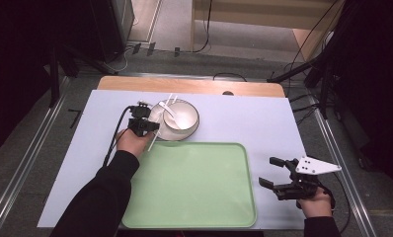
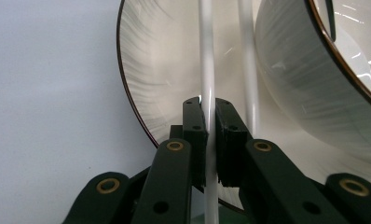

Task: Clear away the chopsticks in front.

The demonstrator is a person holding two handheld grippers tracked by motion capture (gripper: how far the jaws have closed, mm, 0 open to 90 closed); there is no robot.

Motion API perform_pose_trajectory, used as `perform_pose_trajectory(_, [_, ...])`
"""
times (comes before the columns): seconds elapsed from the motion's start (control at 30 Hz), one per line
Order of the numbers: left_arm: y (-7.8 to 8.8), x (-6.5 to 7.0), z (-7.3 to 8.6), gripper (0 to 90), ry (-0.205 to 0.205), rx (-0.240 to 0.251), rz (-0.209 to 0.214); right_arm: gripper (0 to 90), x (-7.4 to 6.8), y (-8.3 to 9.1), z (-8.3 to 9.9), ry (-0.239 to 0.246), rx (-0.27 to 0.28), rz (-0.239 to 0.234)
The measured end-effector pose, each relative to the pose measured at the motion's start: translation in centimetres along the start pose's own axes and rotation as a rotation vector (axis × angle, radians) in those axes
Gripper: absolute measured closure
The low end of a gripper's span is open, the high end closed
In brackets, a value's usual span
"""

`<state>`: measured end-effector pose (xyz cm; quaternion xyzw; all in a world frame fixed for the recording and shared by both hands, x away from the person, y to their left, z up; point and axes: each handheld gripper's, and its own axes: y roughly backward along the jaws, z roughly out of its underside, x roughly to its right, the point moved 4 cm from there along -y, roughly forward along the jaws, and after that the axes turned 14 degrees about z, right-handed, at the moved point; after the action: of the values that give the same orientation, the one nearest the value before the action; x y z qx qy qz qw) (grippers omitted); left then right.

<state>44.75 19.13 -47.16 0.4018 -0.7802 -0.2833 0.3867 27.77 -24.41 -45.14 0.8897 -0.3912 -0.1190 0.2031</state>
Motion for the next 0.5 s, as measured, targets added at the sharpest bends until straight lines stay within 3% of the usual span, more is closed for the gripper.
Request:
perform_pose_trajectory(0.23, [0.6, -0.3, -0.2, 85.6, 0.012, 0.011, 0.018, 15.7, 0.0, 0.0, 0.0, 0.001, -0.001, -0.002])
perform_pose_trajectory(0.5, [3.5, -0.9, -1.0, 85.8, 0.007, 0.053, 0.022, 15.6, -0.1, 0.0, -0.1, -0.001, 0.001, -0.005])
